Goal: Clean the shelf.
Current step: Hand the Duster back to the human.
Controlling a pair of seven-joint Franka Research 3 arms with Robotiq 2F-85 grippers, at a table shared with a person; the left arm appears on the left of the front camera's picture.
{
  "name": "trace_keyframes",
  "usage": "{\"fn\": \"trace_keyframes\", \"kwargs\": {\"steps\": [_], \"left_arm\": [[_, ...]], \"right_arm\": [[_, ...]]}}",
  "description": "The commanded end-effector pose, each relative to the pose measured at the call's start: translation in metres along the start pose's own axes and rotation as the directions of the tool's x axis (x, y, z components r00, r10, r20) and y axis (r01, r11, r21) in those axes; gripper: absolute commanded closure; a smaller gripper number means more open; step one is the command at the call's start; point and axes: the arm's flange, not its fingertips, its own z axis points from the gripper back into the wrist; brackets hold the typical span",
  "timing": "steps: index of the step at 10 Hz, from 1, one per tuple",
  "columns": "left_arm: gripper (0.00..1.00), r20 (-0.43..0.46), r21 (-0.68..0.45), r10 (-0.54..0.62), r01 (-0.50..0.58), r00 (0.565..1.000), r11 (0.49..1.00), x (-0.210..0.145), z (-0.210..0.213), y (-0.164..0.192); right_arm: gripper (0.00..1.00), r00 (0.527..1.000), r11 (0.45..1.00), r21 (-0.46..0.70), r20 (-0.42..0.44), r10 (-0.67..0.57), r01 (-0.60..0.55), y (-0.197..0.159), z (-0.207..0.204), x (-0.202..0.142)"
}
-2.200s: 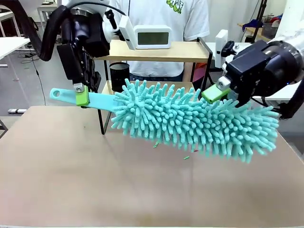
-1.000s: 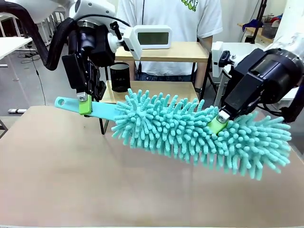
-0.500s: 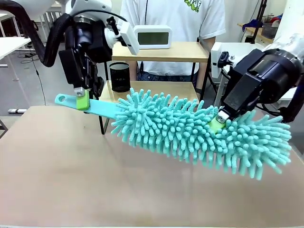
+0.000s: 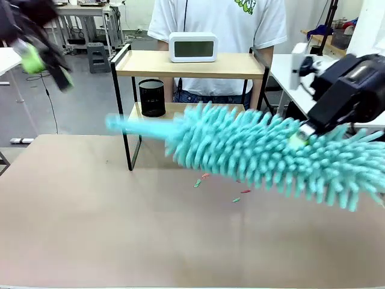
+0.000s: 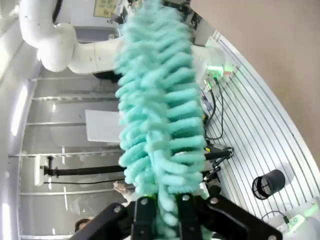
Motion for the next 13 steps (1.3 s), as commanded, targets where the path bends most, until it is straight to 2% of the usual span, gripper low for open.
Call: {"fn": "trace_keyframes", "kwargs": {"steps": [1,2,3,4,5,6,7,8,9,10,11,12,13], "left_arm": [[0.0,0.486,0.188,0.044,-0.154,0.873,0.97,-0.072,0.027,-0.015],[0.0,0.635,0.207,-0.02,-0.145,0.772,0.968,-0.102,0.033,-0.016],[0.0,0.736,0.242,-0.063,-0.174,0.674,0.955,-0.126,0.037,-0.012],[0.0,0.784,0.269,-0.11,-0.175,0.61,0.947,-0.141,0.039,-0.009],[0.0,0.813,0.298,-0.138,-0.2,0.566,0.933,-0.15,0.041,-0.003],[0.0,0.82,0.305,-0.151,-0.199,0.552,0.931,-0.151,0.04,0.003],[0.0,0.819,0.309,-0.158,-0.19,0.552,0.932,-0.148,0.039,0.009],[0.0,0.81,0.308,-0.142,-0.206,0.57,0.929,-0.141,0.038,0.016],[0.0,0.8,0.287,-0.127,-0.188,0.586,0.939,-0.134,0.038,0.023],[0.0,0.794,0.23,-0.072,-0.189,0.603,0.955,-0.128,0.038,0.029],[0.0,0.826,0.275,-0.111,-0.222,0.552,0.936,-0.144,0.04,0.018],[0.0,0.826,0.275,-0.111,-0.222,0.552,0.936,-0.144,0.04,0.018],[0.0,0.826,0.275,-0.111,-0.222,0.552,0.936,-0.144,0.04,0.018]], "right_arm": [[1.0,0.99,0.998,0.026,0.129,0.054,-0.058,0.014,0.044,-0.03],[1.0,0.956,0.996,0.036,0.287,0.066,-0.079,0.024,0.074,-0.051],[1.0,0.885,0.989,0.07,0.458,0.083,-0.129,0.03,0.105,-0.077],[1.0,0.772,0.991,0.064,0.634,0.048,-0.114,0.03,0.134,-0.107],[1.0,0.61,0.994,0.077,0.793,-0.01,-0.083,0.018,0.16,-0.141],[1.0,0.424,0.994,0.106,0.899,-0.111,0.035,-0.005,0.177,-0.165],[1.0,0.284,0.976,0.167,0.938,-0.201,0.139,-0.032,0.182,-0.18],[1.0,0.231,0.939,0.236,0.927,-0.294,0.248,-0.064,0.18,-0.182],[1.0,0.222,0.897,0.274,0.905,-0.362,0.346,-0.091,0.175,-0.173],[1.0,0.234,0.866,0.283,0.886,-0.401,0.413,-0.114,0.172,-0.159],[1.0,0.256,0.85,0.265,0.876,-0.41,0.455,-0.124,0.169,-0.147],[1.0,0.267,0.914,0.198,0.916,-0.301,0.353,-0.095,0.216,-0.198],[1.0,0.267,0.914,0.198,0.916,-0.301,0.353,-0.095,0.216,-0.198]]}}
